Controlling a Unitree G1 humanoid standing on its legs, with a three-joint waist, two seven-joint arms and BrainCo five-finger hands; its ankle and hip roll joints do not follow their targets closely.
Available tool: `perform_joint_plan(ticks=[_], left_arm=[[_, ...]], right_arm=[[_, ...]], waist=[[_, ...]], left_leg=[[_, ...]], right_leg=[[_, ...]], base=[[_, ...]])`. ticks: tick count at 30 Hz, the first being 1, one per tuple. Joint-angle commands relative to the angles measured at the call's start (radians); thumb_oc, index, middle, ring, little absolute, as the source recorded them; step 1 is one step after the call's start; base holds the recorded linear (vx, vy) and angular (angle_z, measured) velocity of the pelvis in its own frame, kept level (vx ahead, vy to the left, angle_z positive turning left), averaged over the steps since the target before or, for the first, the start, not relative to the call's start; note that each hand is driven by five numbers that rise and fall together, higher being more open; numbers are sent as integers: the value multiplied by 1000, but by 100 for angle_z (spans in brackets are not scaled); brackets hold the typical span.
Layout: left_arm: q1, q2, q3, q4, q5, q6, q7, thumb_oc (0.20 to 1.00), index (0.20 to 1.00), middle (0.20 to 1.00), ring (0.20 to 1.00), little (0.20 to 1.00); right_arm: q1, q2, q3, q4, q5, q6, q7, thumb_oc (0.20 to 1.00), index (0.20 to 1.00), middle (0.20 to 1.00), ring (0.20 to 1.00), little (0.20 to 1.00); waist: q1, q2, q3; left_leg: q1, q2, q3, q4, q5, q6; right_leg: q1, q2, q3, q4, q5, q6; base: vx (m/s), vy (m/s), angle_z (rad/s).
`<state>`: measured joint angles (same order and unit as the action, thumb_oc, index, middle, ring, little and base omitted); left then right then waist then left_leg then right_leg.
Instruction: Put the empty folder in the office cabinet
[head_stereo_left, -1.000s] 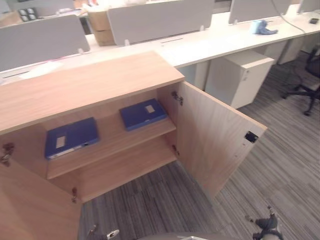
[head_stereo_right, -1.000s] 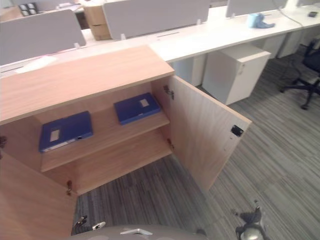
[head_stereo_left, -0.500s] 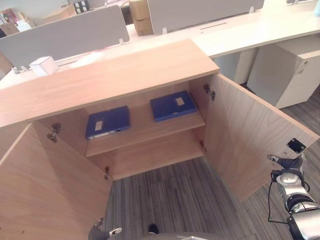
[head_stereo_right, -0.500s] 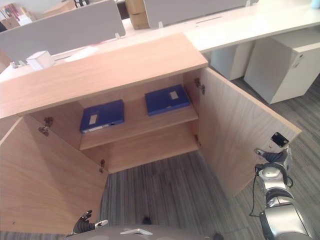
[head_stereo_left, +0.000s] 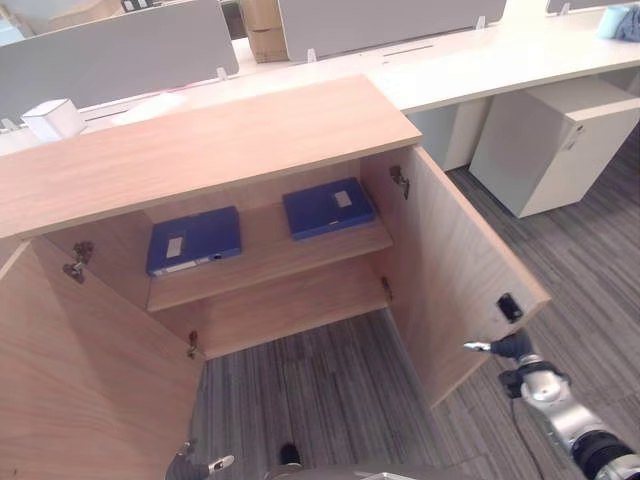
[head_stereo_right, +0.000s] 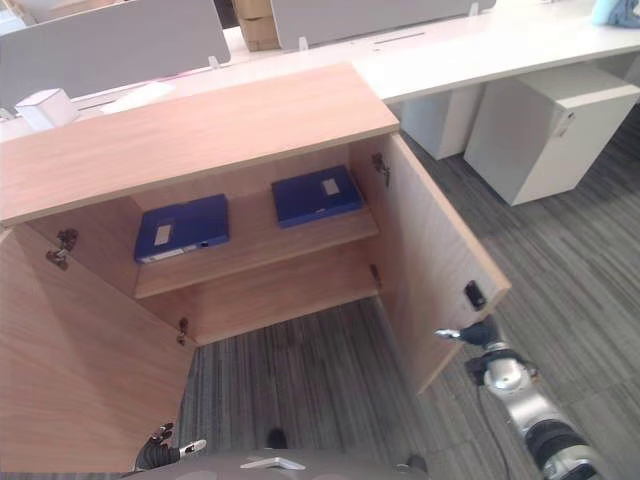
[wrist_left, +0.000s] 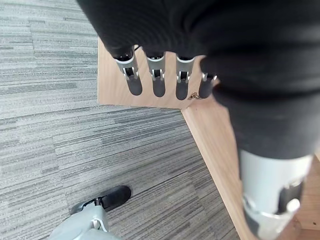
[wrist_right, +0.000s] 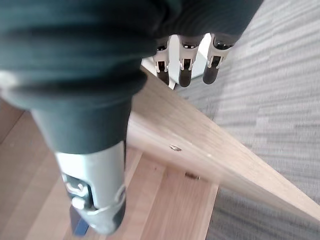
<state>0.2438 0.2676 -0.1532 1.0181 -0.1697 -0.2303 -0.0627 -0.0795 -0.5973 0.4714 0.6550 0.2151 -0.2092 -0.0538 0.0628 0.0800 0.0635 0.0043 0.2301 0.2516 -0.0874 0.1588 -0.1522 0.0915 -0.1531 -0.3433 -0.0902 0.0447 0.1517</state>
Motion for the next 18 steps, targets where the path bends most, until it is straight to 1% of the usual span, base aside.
perform_joint_plan(ticks=[1, 7, 10, 11, 14, 15, 16, 18], left_arm=[[-76, 76, -12, 21, 15, -20, 18, 1000, 1000, 1000, 1000, 1000], [-81, 61, 5, 29, 14, -11, 27, 1000, 1000, 1000, 1000, 1000], [-82, 58, 9, 39, 13, -12, 28, 1000, 1000, 1000, 1000, 1000], [-87, 55, 10, 55, 14, -9, 31, 1000, 1000, 1000, 1000, 1000], [-91, 55, 4, 57, 10, -8, 34, 1000, 1000, 1000, 1000, 1000], [-88, 57, -3, 49, 4, -8, 35, 1000, 1000, 1000, 1000, 1000], [-88, 58, -2, 48, 3, -7, 34, 1000, 1000, 1000, 1000, 1000], [-88, 62, -14, 41, -1, -7, 38, 1000, 1000, 1000, 1000, 1000]], right_arm=[[-135, 84, 95, -119, -56, -92, 111, 1000, 1000, 1000, 1000, 1000], [-145, 148, 255, -233, -63, -93, 204, 1000, 1000, 1000, 1000, 1000], [-161, 170, 298, -251, -66, -93, 222, 1000, 1000, 1000, 1000, 1000], [-180, 192, 335, -277, -67, -90, 235, 1000, 1000, 1000, 1000, 1000], [-227, 235, 381, -277, -73, -86, 240, 1000, 1000, 1000, 1000, 1000], [-263, 268, 393, -261, -80, -84, 229, 1000, 1000, 1000, 1000, 1000], [-265, 270, 393, -259, -80, -84, 228, 1000, 1000, 1000, 1000, 1000], [-308, 326, 402, -223, -88, -81, 205, 1000, 1000, 1000, 1000, 1000]], waist=[[86, -25, -18], [112, -59, -16], [118, -70, -15], [128, -82, -13], [148, -97, -10], [162, -102, -9], [161, -104, -9], [178, -108, -9]], left_leg=[[-9, -6, -18, 0, -37, -12], [-12, -9, -34, 0, -48, -8], [-10, -11, -37, 0, -51, -6], [-11, -12, -41, 0, -54, -5], [-16, -14, -50, 0, -56, -3], [-18, -17, -56, 0, -58, -1], [-18, -17, -56, 0, -58, 0], [-22, -22, -64, 0, -61, 3]], right_leg=[[-8, -35, -21, 3, -9, 10], [1, -41, -33, 3, -9, 10], [5, -43, -35, 3, -9, 11], [6, -45, -38, 3, -7, 13], [9, -50, -46, 3, -4, 14], [10, -53, -51, 3, -1, 15], [10, -53, -51, 3, -1, 15], [10, -57, -56, 3, 1, 17]], base=[[-13, 34, 13], [2, 39, 22], [2, 32, 9], [-6, 46, 7], [-11, 22, 10], [-8, 16, 16], [2, 12, 12], [3, 14, 7]])
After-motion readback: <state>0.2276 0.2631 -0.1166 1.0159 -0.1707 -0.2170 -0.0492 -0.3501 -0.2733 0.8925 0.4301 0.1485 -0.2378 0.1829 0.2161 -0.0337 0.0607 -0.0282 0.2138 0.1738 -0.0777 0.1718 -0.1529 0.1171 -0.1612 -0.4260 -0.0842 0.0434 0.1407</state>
